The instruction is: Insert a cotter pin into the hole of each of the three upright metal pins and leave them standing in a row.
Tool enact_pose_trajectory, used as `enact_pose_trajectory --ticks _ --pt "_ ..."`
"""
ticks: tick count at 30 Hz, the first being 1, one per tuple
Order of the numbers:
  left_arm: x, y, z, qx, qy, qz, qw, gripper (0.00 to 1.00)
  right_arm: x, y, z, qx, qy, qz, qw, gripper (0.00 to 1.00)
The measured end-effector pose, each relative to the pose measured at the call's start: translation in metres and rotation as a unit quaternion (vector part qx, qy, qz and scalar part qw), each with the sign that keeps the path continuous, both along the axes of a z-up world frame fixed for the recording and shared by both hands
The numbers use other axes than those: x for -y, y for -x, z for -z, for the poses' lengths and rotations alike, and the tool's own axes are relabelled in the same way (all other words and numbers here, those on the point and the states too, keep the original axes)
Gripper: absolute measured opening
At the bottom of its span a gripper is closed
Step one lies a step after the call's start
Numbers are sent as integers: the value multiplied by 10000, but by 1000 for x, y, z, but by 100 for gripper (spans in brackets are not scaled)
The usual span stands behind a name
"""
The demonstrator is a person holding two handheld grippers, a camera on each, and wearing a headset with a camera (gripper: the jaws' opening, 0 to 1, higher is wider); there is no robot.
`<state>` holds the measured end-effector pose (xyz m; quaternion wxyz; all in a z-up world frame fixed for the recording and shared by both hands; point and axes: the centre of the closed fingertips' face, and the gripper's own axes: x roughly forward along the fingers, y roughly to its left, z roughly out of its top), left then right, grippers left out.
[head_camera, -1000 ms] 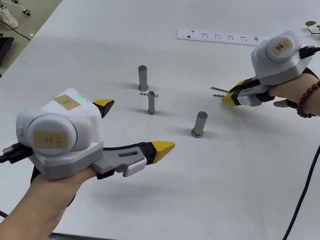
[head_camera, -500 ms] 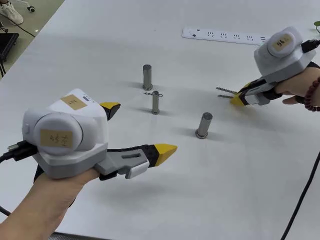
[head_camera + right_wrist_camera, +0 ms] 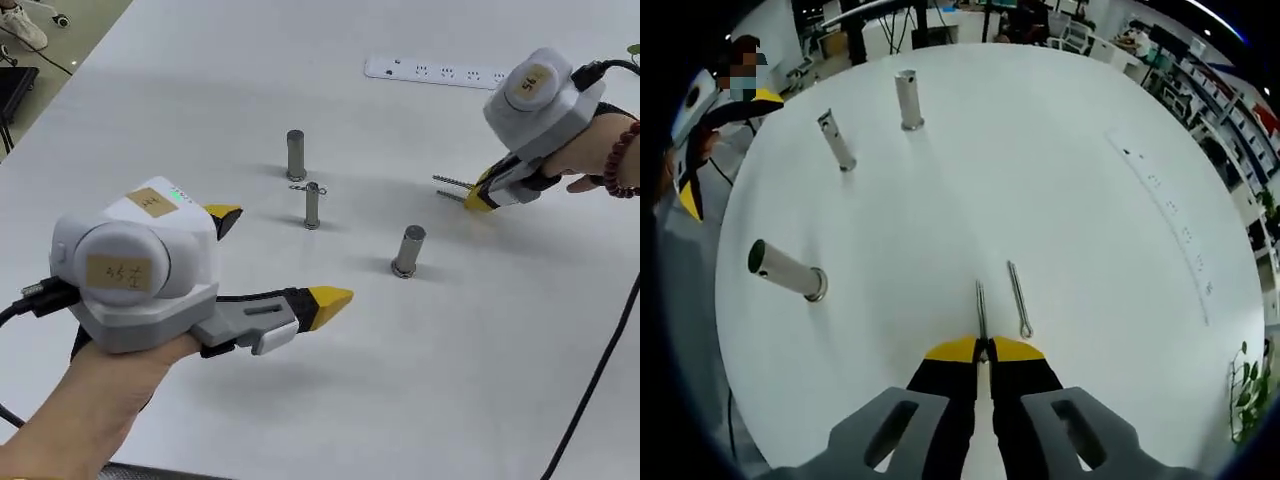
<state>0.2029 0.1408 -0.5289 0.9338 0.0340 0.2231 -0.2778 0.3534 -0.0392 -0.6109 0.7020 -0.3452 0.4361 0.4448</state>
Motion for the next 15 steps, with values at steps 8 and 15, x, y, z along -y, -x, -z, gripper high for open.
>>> enact_pose_trajectory --ticks 8,15 --pt "1 0 -1 13 -26 21 10000 81 0 4 0 29 395 -405 9984 0" --pt "2 1 -3 51 -27 66 10000 78 -4 7 2 10 252 -347 9991 0"
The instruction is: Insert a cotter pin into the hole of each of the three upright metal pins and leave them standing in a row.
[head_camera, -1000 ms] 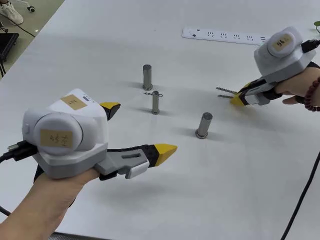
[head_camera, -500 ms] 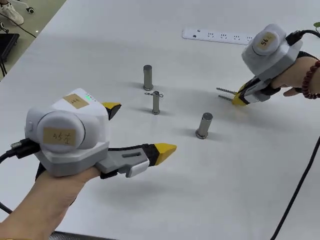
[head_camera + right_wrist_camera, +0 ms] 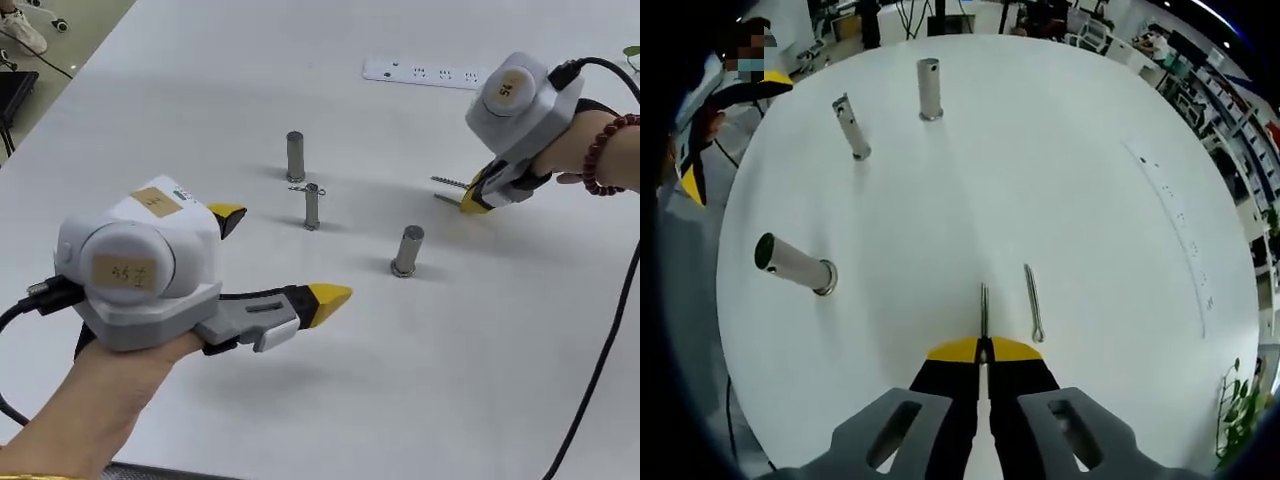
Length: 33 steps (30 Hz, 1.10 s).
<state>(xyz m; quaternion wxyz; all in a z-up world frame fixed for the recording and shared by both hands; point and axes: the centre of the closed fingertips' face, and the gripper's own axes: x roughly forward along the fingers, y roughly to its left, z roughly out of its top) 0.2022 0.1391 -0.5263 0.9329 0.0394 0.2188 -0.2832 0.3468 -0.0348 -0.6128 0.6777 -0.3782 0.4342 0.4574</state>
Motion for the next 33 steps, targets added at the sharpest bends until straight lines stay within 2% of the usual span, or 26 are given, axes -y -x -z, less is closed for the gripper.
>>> enact_pose_trajectory --ticks 7,10,13,18,20,22,28,31,33 --pt "5 2 1 -21 -7 139 9999 78 -2 10 -11 108 -241 -95 9996 0" --pt "7 4 2 -48 -4 180 9998 77 -2 16 -19 238 -292 -186 9991 0" --pt "10 5 1 -52 51 257 9996 73 2 20 -18 247 -380 -210 9988 0" --pt "14 8 0 -76 37 335 9994 72 0 32 -27 279 -533 -288 9978 0" --pt "17 8 -1 -123 119 338 9993 72 0 41 -29 261 -545 -308 9977 0" --pt "21 7 -4 -102 200 370 9991 71 -3 51 -32 275 -659 -358 9968 0" --pt "32 7 -10 -99 289 450 9985 69 -8 77 -36 197 -840 -402 9955 0" --pt "37 9 -9 -162 288 521 9981 66 -11 91 -38 155 -964 -429 9943 0" --pt "40 11 -7 -259 311 564 9976 65 -13 100 -39 145 -1022 -481 9935 0"
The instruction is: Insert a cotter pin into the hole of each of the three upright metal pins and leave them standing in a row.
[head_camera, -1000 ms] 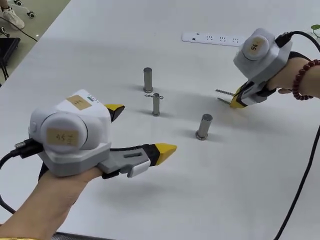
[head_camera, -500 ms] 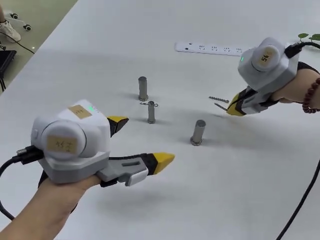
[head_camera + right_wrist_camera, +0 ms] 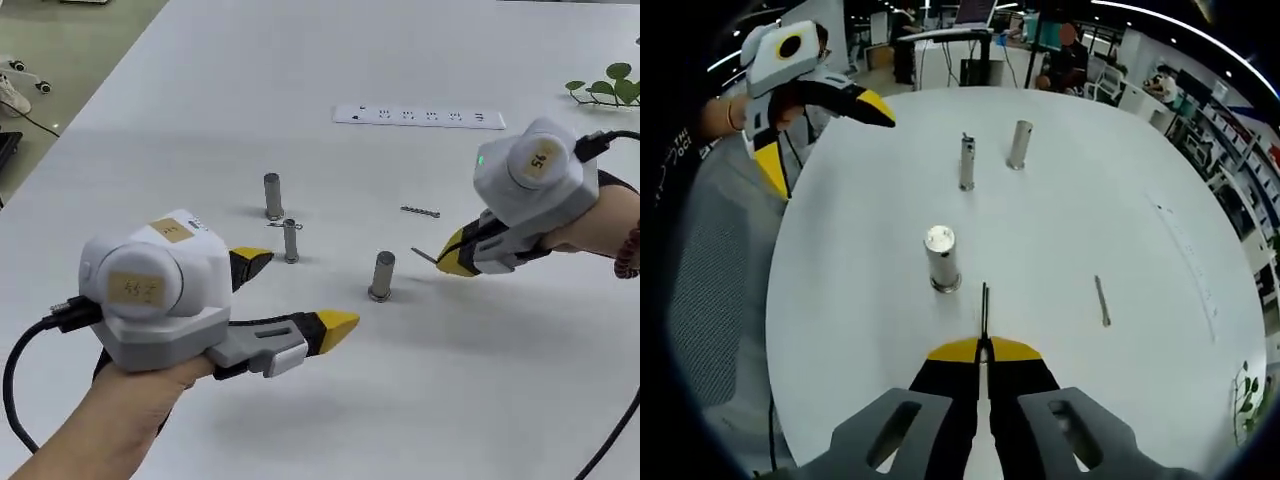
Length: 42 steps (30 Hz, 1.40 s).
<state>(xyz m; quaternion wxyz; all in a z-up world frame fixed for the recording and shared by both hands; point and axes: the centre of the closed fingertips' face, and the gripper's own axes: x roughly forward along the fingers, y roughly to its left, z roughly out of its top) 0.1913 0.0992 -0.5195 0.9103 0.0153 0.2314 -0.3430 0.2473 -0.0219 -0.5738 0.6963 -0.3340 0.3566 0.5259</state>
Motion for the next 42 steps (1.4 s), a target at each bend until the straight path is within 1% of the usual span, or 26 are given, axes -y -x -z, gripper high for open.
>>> enact_pose_trajectory --ticks 2,3,5,6,7,9,10,11,13,16,17,21,22,28,30,33,35,36,39,42 --pt "2 2 1 -75 67 29 9999 63 -2 8 -1 -19 -72 -70 9999 0" --pt "3 3 1 -114 86 38 9999 62 -3 13 0 -102 -115 -58 9999 0" --pt "6 4 3 -170 103 63 9998 60 -3 18 1 -106 -133 -74 9998 0" --pt "7 4 3 -188 109 66 9997 60 -4 22 1 -103 -173 -133 9997 0" --pt "9 6 3 -244 156 90 9995 59 -6 25 0 -123 -253 -155 9995 0" --pt "12 8 5 -334 206 114 9992 54 -7 30 0 -126 -280 -195 9993 0" --pt "13 9 5 -350 227 140 9990 52 -9 33 -2 -91 -326 -260 9991 0" --pt "15 10 6 -399 265 150 9987 52 -10 31 -1 -92 -368 -293 9988 0" --pt "18 12 7 -469 306 173 9983 50 -13 34 -3 -83 -425 -335 9985 0" --pt "23 14 8 -568 389 192 9974 46 -21 42 -9 35 -551 -556 9969 0" --pt "25 16 8 -640 433 198 9968 45 -23 44 -10 55 -594 -585 9965 0" --pt "30 19 9 -760 520 263 9954 34 -32 53 -16 152 -711 -772 9944 0" --pt "31 20 8 -783 547 277 9950 34 -34 54 -17 171 -716 -824 9939 0" --pt "37 25 9 -970 699 312 9923 29 -45 66 -22 332 -764 -1164 9897 0" --pt "39 26 9 -1008 735 325 9917 26 -49 69 -24 398 -774 -1303 9876 0" --pt "41 28 8 -1101 840 306 9899 23 -54 75 -27 438 -817 -1447 9851 0" --pt "42 30 8 -1144 879 332 9890 22 -58 78 -29 447 -820 -1539 9837 0" --pt "43 31 6 -1143 935 337 9885 21 -60 80 -30 456 -827 -1599 9826 0" --pt "45 32 3 -1210 1097 344 9860 19 -65 85 -33 510 -827 -1746 9798 0" --pt "46 33 2 -1260 1160 350 9846 15 -69 87 -36 595 -821 -1890 9767 0"
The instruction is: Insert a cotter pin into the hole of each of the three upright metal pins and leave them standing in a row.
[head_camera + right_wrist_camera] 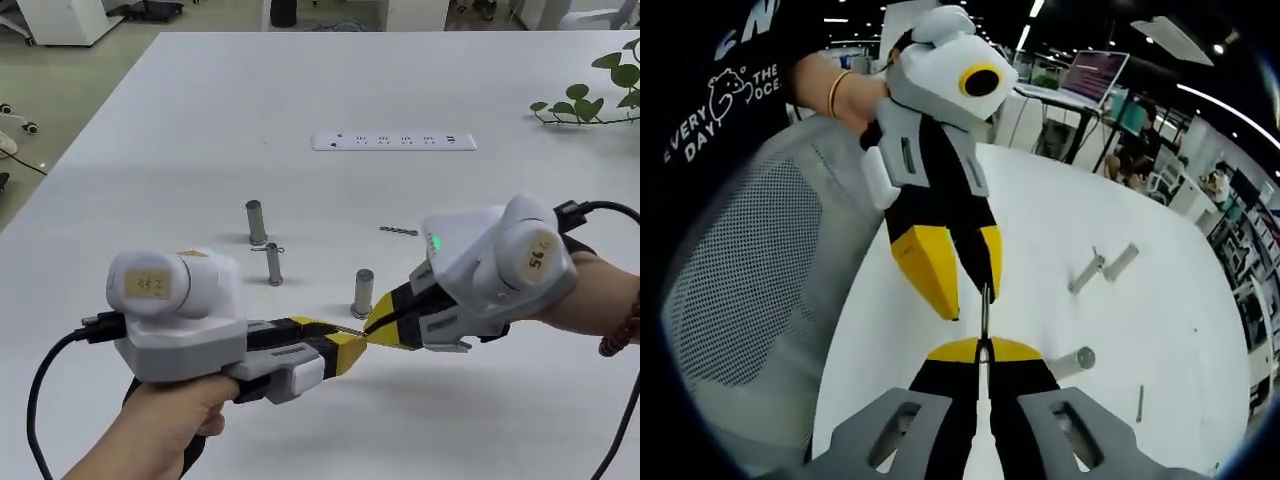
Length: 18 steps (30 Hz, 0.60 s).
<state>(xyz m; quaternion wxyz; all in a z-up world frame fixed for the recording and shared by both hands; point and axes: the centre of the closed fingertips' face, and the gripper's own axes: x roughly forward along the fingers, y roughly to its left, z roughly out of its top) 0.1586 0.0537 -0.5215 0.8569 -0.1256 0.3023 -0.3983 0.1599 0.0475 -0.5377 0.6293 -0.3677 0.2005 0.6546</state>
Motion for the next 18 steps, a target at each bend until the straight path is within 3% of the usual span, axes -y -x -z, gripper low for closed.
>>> enact_pose_trajectory --ticks 18 --pt "-2 3 1 -279 263 -100 9992 4 -7 8 -4 481 113 -510 9975 0"
